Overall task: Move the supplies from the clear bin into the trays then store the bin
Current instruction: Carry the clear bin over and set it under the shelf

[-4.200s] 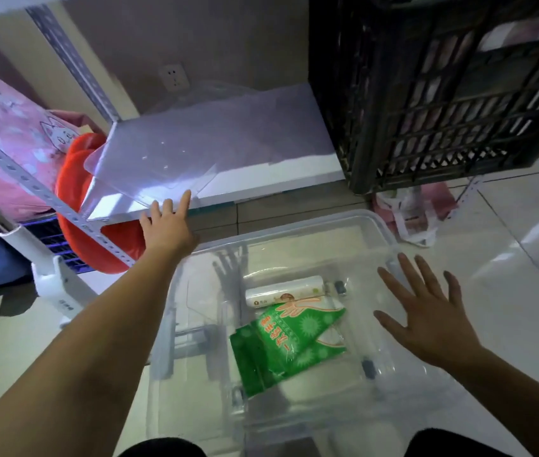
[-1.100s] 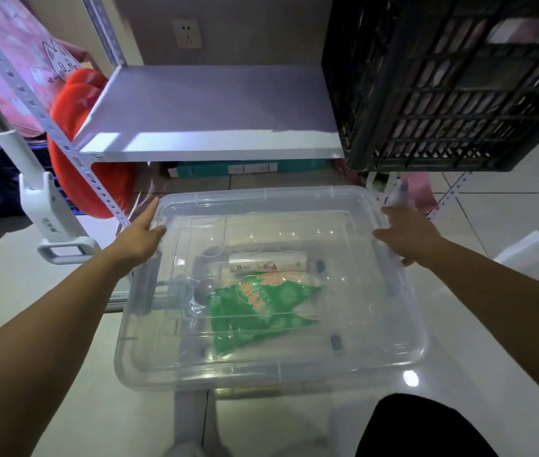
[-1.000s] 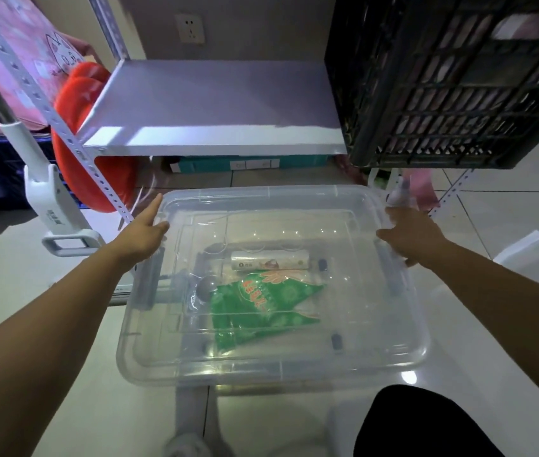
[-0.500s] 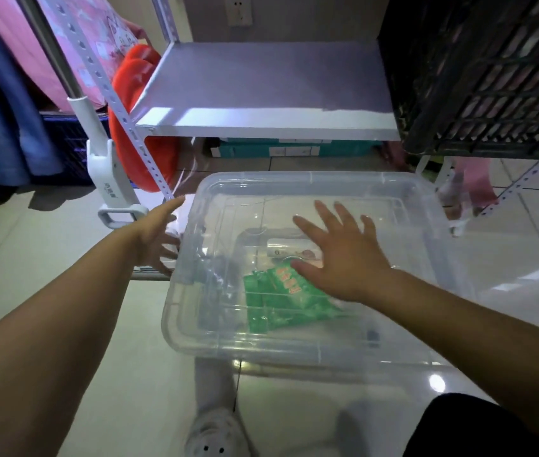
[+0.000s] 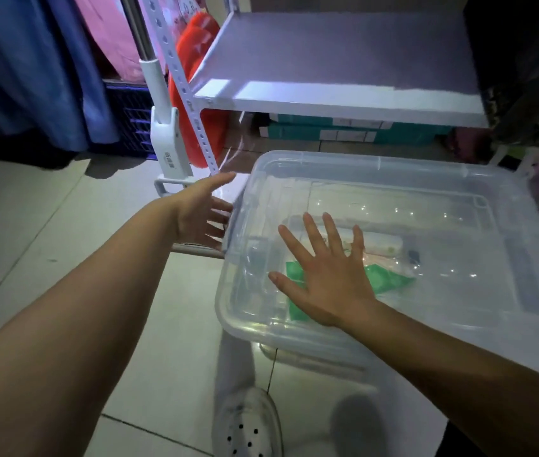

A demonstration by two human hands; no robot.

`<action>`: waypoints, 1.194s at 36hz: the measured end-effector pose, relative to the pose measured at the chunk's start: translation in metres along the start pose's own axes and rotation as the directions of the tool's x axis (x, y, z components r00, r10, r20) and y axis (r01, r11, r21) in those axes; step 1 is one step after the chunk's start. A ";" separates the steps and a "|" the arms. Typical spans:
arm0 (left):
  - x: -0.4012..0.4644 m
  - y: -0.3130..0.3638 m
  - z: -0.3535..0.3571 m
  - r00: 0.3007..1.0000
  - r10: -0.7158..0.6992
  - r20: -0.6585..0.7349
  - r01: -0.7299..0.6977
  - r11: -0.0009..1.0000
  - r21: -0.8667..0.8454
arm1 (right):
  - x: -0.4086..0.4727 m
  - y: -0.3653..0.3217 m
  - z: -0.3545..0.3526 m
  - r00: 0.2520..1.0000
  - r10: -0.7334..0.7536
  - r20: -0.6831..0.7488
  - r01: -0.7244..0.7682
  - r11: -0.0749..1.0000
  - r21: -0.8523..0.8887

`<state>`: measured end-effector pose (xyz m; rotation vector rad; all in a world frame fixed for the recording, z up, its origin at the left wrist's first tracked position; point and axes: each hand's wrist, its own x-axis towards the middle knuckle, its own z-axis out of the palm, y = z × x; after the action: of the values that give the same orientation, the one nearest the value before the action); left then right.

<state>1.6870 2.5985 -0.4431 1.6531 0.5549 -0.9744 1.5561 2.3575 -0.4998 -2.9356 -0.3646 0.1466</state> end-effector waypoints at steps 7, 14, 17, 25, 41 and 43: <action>-0.004 0.005 0.035 0.977 0.111 -0.182 -0.031 0.919 0.394 | 0.002 -0.001 0.003 1.000 0.017 -0.026 -0.017 1.000 -0.011; -0.010 0.013 0.045 0.965 0.105 -0.241 0.013 0.896 0.443 | 0.003 -0.001 0.005 0.999 0.022 -0.031 -0.023 1.000 -0.021; -0.012 0.017 0.052 0.959 0.119 -0.258 0.011 0.891 0.453 | 0.002 0.000 0.005 0.999 0.019 -0.031 -0.020 1.000 -0.017; -0.019 0.024 0.061 0.956 0.068 -0.286 0.088 0.862 0.499 | 0.002 0.001 -0.001 1.000 0.023 0.004 -0.023 1.000 -0.008; 0.010 -0.012 0.188 0.544 0.838 0.042 -0.288 0.139 0.948 | -0.071 0.150 -0.099 0.954 -0.072 0.293 0.086 0.996 -0.036; 0.014 -0.028 0.205 0.568 0.813 0.132 -0.332 0.079 0.940 | -0.082 0.183 -0.112 0.983 0.094 0.160 -0.107 0.992 0.074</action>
<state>1.6081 2.4112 -0.4862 2.8289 -0.6523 -0.1118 1.5327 2.1442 -0.4186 -2.8694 -0.2261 0.3977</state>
